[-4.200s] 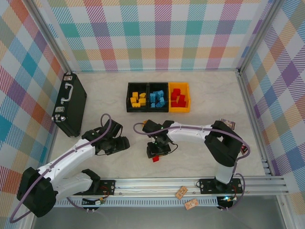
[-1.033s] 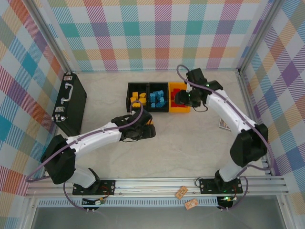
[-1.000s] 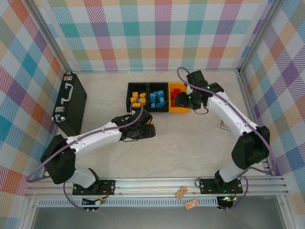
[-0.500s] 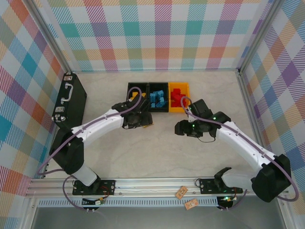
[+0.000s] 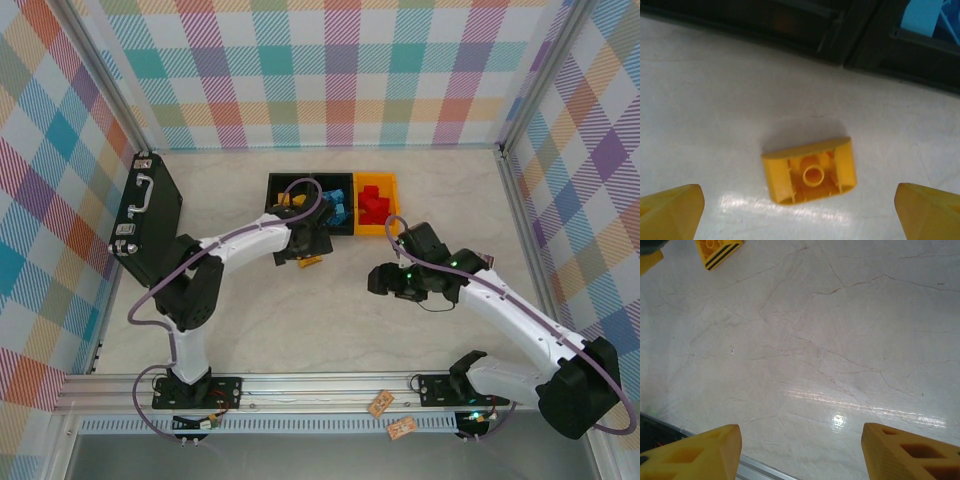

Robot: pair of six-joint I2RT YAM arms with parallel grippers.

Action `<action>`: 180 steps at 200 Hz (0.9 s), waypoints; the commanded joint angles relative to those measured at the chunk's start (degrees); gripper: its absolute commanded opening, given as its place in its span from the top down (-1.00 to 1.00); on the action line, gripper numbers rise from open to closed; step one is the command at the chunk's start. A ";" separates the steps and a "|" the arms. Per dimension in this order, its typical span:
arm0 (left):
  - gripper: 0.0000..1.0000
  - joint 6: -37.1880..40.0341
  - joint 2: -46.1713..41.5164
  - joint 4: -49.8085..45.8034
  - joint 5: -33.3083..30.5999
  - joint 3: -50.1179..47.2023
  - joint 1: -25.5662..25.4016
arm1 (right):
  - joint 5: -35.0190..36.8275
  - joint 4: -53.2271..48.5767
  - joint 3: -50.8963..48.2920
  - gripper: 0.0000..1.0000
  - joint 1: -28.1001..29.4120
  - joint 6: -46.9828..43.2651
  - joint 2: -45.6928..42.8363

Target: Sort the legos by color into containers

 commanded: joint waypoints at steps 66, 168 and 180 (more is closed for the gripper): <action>-0.80 -5.72 10.53 -6.39 -5.37 6.78 -1.31 | 0.97 1.26 -2.34 -0.28 0.28 1.40 -0.36; -0.23 -3.51 8.19 -4.61 -2.54 2.16 -1.55 | 1.61 2.31 -1.84 -0.27 0.28 1.72 0.96; -0.20 -2.82 6.55 -4.81 -2.65 1.32 -1.66 | 1.53 2.52 -1.86 -0.27 0.28 1.67 1.05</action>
